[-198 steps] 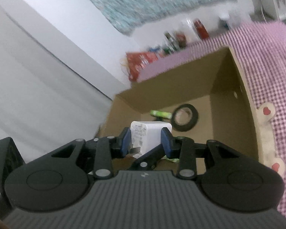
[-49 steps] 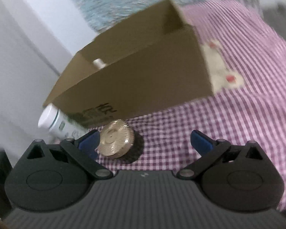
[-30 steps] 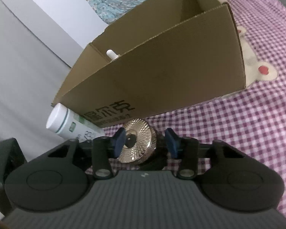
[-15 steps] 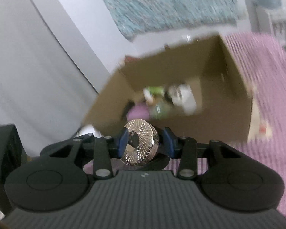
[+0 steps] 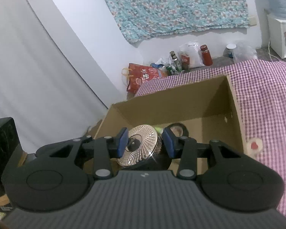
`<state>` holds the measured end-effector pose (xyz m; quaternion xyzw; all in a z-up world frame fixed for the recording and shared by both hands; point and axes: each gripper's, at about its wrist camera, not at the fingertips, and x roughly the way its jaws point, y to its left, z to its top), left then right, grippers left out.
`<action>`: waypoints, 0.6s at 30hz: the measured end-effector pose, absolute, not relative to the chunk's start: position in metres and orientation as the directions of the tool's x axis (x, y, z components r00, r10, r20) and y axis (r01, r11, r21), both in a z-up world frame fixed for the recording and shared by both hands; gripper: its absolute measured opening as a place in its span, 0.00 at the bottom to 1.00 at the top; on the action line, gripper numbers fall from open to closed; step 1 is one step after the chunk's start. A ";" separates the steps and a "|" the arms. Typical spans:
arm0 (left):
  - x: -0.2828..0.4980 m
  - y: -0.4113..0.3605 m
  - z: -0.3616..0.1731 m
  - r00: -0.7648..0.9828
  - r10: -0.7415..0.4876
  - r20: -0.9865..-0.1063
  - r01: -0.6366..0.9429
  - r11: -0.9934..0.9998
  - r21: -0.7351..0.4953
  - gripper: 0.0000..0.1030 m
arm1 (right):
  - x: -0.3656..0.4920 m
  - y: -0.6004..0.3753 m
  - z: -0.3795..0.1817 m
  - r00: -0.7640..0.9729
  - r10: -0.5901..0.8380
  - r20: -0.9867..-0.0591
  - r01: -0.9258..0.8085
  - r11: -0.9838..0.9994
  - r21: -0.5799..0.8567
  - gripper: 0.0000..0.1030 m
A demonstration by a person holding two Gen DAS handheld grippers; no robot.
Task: Organize rigid objects
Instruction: 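Carry the gold-lidded jar into the box and open the right tool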
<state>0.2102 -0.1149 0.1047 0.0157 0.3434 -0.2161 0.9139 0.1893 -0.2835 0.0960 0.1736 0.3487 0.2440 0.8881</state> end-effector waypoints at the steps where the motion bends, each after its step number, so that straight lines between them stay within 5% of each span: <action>1: 0.220 -0.116 0.105 0.659 -0.385 -0.646 0.403 0.906 -0.129 0.55 | 0.198 -0.283 0.096 0.635 0.553 -0.540 -0.313 0.823 0.474 0.39; 18: 0.327 -0.138 0.041 0.449 -0.366 -0.815 0.270 0.925 -0.267 0.55 | 0.326 -0.263 0.048 0.513 0.387 -0.766 -0.273 0.920 0.281 0.39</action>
